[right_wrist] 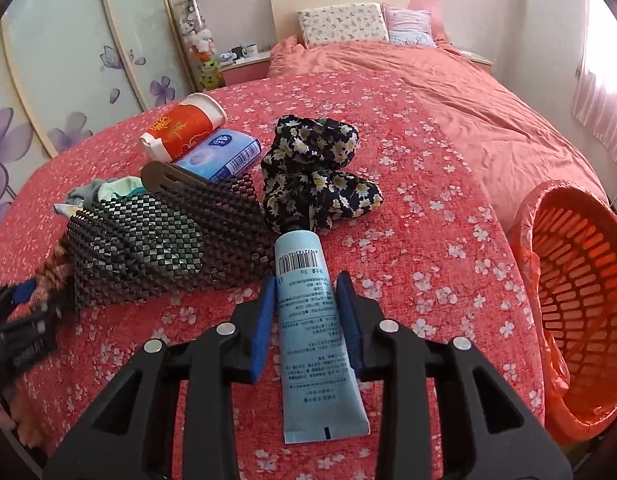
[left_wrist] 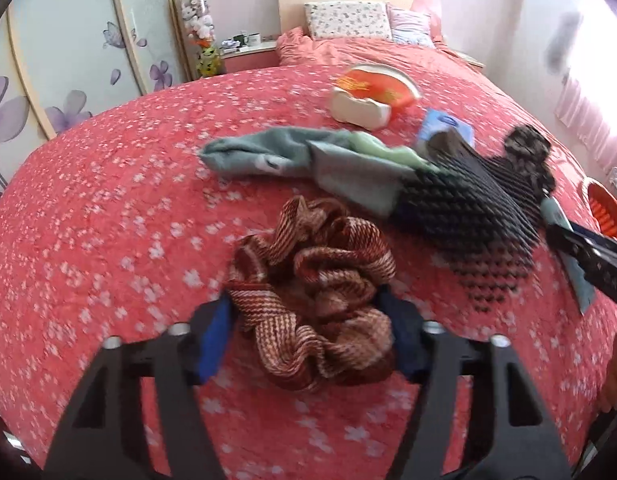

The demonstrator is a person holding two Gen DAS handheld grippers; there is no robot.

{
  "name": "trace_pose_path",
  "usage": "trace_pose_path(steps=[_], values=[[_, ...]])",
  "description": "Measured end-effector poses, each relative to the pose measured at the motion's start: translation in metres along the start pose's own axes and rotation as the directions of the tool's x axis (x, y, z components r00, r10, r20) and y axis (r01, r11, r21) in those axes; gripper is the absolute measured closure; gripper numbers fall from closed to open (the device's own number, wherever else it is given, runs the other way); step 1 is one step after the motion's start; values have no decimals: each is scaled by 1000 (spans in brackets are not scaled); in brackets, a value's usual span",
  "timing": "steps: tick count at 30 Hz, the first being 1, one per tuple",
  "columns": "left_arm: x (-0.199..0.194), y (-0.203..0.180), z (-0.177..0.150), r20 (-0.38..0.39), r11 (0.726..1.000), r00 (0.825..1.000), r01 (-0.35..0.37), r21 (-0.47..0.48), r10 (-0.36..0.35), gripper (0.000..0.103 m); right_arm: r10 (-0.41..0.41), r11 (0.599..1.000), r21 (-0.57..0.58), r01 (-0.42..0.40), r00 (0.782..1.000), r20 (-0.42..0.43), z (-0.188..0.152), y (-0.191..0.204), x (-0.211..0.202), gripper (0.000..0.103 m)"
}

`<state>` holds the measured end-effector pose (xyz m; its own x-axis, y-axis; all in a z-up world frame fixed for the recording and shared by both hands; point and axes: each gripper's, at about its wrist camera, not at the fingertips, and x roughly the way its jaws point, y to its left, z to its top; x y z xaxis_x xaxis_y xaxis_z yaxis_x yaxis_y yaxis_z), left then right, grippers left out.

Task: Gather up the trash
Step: 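Grasp the brown scrunchie with the left tool while the right tool grasps the blue tube, then carry the scrunchie and tube over the orange basket and open both tools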

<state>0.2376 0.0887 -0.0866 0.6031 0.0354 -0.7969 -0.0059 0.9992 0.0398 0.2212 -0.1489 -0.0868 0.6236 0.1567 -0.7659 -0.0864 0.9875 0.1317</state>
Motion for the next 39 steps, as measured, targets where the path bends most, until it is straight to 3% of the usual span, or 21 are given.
trace_pose_path(steps=[18, 22, 24, 27, 35, 39], values=[[9, 29, 8, 15, 999, 1000, 10, -43, -10, 46, 8, 1000, 7, -8, 1000, 1, -3, -4, -1, 71], [6, 34, 7, 21, 999, 1000, 22, -43, -21, 66, 10, 1000, -14, -10, 1000, -1, -3, -4, -3, 74], [1, 43, 6, 22, 996, 998, 59, -66, -58, 69, 36, 999, 6, -36, 999, 2, -4, -6, -8, 74], [-6, 51, 4, 38, 996, 998, 54, -68, -52, 70, 65, 998, 20, -66, 997, 31, -7, -7, -24, 74], [-44, 59, 3, 109, 996, 992, 63, -64, -56, 71, 83, 997, 1, -83, 993, 83, -9, 1, -51, 75], [-68, 50, 9, 151, 996, 986, 77, -43, -70, 71, 77, 997, 6, -79, 985, 154, -3, -1, -76, 74]])
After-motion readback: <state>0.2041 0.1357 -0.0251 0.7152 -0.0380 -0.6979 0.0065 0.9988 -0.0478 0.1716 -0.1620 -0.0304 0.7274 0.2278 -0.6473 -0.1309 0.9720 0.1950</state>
